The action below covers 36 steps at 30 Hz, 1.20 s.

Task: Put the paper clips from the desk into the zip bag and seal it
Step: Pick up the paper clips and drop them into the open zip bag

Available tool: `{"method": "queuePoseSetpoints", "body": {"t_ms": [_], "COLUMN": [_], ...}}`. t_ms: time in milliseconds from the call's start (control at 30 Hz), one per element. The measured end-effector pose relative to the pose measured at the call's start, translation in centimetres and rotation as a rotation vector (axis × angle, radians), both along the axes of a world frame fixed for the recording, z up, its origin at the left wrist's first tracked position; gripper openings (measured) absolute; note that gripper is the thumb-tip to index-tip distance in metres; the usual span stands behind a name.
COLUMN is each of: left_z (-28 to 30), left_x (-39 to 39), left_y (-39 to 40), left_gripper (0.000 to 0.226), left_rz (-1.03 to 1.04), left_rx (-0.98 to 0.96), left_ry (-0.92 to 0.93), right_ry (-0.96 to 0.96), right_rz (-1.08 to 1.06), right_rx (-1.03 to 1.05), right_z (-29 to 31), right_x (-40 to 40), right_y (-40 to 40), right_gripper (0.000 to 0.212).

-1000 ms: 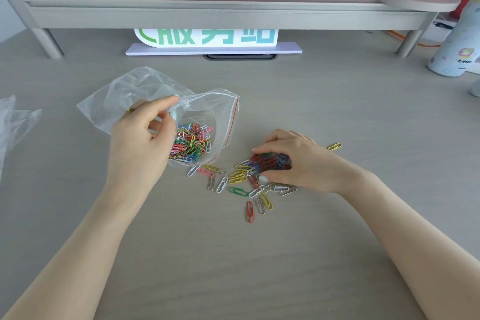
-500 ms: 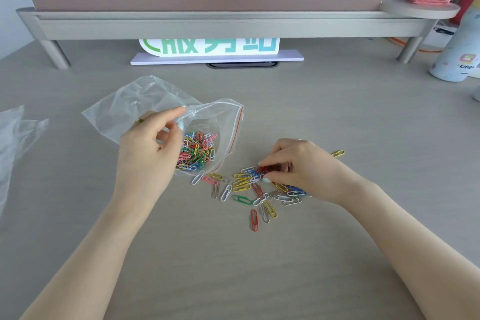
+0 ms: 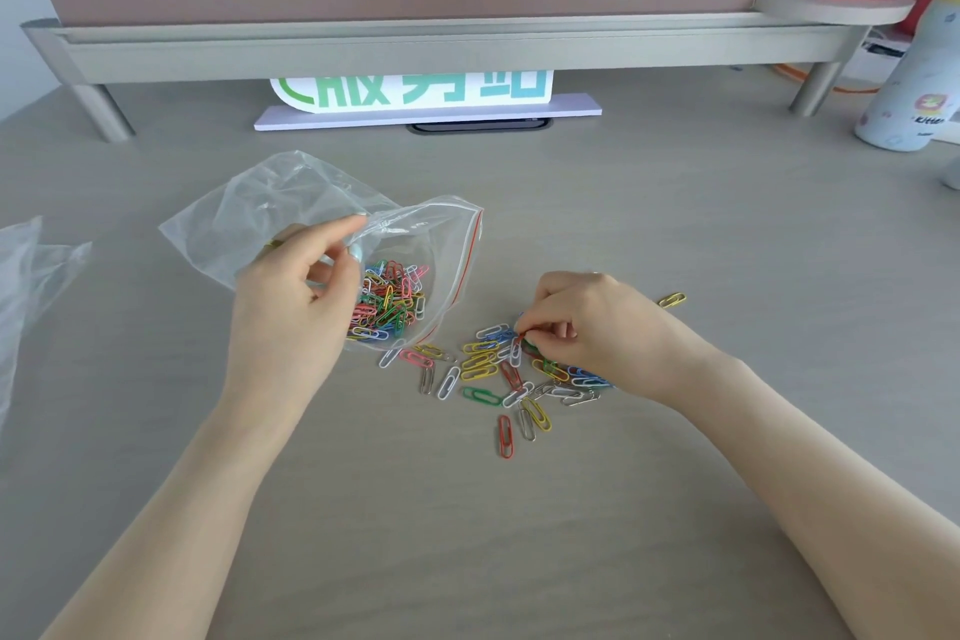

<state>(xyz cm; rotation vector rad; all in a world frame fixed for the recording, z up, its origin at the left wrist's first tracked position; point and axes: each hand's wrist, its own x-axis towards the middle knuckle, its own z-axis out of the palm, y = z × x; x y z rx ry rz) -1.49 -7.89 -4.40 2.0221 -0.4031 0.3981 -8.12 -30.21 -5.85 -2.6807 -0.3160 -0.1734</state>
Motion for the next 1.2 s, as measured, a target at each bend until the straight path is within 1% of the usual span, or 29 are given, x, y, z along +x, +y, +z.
{"method": "queuePoseSetpoints", "body": {"t_ms": [167, 233, 367, 467, 633, 767, 1000, 1100, 1200], "left_z": [0.0, 0.0, 0.2, 0.2, 0.3, 0.2, 0.4, 0.4, 0.4], "left_x": [0.0, 0.0, -0.1, -0.2, 0.1, 0.2, 0.1, 0.3, 0.5], "left_y": [0.0, 0.0, -0.1, -0.1, 0.1, 0.2, 0.2, 0.3, 0.5], "left_gripper": [0.036, 0.036, 0.038, 0.039, 0.038, 0.036, 0.036, 0.036, 0.034], "left_rz": [0.000, -0.001, -0.006, -0.008, -0.004, 0.001, -0.004, 0.006, 0.016], "left_rx": [0.005, 0.003, -0.011, -0.017, -0.013, -0.007, -0.014, -0.004, 0.000], "left_ry": [0.011, 0.009, 0.009, 0.009, -0.014, -0.026, -0.042, -0.034, -0.032], "right_ry": [-0.017, -0.010, -0.001, 0.041, 0.096, 0.118, 0.098, 0.041, -0.016], "right_rz": [-0.008, -0.031, -0.103, -0.186, -0.238, -0.233, -0.172, -0.192, -0.180], "right_rx": [0.025, 0.067, 0.256, 0.414, 0.676, 0.798, 0.761, 0.579, 0.470], "right_z": [-0.2, -0.2, 0.0, 0.0, 0.1, 0.7, 1.7, 1.3, 0.6], "right_x": [0.2, 0.2, 0.1, 0.1, 0.6, 1.5, 5.6, 7.2, 8.1], "right_y": [-0.3, -0.5, -1.0, -1.1, -0.6, 0.6, 5.7, 7.7, 8.8], "right_gripper": [0.014, 0.014, 0.017, 0.023, 0.022, 0.017, 0.012, 0.022, 0.019]}}
